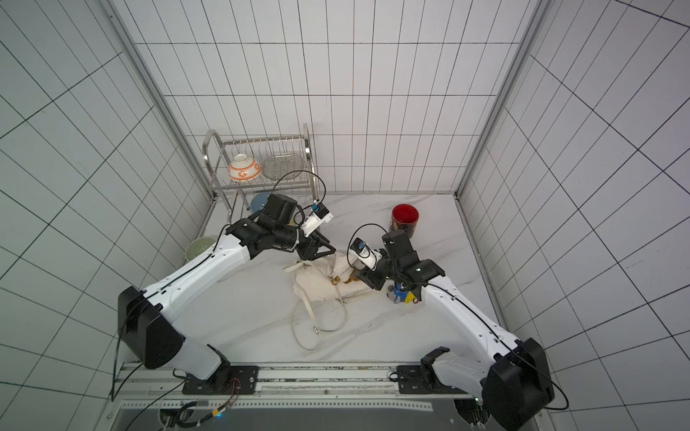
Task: Remove the decoration from the bag
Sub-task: Remove the decoration item from the bag.
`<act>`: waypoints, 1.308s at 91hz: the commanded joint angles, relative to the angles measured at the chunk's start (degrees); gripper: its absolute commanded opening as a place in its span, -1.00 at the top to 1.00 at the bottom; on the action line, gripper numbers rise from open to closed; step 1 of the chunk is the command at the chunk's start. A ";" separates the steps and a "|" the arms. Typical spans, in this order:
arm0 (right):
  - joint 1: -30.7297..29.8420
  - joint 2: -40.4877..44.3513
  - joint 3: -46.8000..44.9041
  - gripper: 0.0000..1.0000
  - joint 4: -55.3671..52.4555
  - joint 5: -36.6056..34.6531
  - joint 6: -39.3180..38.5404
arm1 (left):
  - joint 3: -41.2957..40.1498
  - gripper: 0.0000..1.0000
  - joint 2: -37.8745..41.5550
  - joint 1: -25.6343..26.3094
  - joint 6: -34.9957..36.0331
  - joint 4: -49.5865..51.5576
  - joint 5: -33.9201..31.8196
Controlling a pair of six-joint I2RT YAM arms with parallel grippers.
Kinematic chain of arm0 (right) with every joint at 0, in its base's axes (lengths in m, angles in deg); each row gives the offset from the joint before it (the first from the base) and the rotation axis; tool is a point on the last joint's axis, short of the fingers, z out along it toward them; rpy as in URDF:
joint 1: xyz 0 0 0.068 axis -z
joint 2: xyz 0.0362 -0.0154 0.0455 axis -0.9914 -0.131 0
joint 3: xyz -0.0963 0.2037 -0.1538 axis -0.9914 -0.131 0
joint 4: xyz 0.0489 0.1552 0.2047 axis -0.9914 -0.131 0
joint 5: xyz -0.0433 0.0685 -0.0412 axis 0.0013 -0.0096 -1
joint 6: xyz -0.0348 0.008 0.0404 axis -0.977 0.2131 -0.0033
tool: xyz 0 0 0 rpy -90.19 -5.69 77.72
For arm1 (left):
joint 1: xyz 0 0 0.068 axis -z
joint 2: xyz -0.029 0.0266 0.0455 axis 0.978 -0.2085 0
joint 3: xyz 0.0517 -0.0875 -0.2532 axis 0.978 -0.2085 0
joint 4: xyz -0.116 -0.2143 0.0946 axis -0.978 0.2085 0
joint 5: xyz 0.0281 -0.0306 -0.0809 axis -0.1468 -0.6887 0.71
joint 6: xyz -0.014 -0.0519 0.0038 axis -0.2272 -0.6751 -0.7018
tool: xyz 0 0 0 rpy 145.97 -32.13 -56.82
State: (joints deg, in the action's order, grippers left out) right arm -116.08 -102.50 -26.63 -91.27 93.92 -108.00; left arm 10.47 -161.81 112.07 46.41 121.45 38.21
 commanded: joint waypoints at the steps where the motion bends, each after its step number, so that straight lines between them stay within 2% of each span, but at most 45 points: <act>1: 0.77 -1.04 -1.37 -0.03 2.85 -1.90 3.27 | -0.33 -0.09 0.39 0.44 2.16 2.49 -2.19; 9: 0.99 -1.32 -1.67 -0.03 3.61 -2.83 4.39 | -2.52 -0.10 2.16 0.80 0.52 4.86 -5.34; 24: 1.35 -0.33 -2.32 -0.03 4.94 -3.71 5.87 | -11.35 -0.19 5.40 3.69 -2.95 1.11 -8.17; 39: 1.45 1.60 -3.53 -0.03 5.73 -4.45 7.93 | -13.62 -0.18 2.46 7.24 1.63 0.96 -12.99; 55: 1.53 4.51 -5.00 -0.02 5.71 -5.05 9.51 | -16.71 -0.18 0.19 7.09 4.88 -8.79 -20.50; 71: 1.56 6.01 -5.42 -0.03 5.25 -6.12 10.19 | -21.65 -0.17 0.24 7.23 7.99 -17.81 -17.50; 81: 1.59 5.99 -5.41 -0.02 5.27 -5.96 10.61 | -21.94 -0.13 -1.50 7.44 8.43 -19.68 -17.00; 93: 1.59 5.99 -5.34 -0.02 5.31 -5.76 10.93 | -22.20 0.02 -3.33 7.74 8.35 -21.17 -15.15; 105: 1.65 6.08 -5.48 -0.02 5.25 -5.36 11.18 | -21.97 0.32 -5.36 7.74 8.42 -21.86 -13.77; 119: 1.70 6.06 -5.54 -0.01 5.08 -5.06 11.33 | -20.86 0.39 -8.13 7.95 9.08 -21.06 -12.63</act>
State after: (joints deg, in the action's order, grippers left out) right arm -115.03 -97.21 -31.62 -86.36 88.74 -97.42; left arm -11.39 -167.88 119.72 54.70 101.72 24.01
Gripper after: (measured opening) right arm 0.507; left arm 0.305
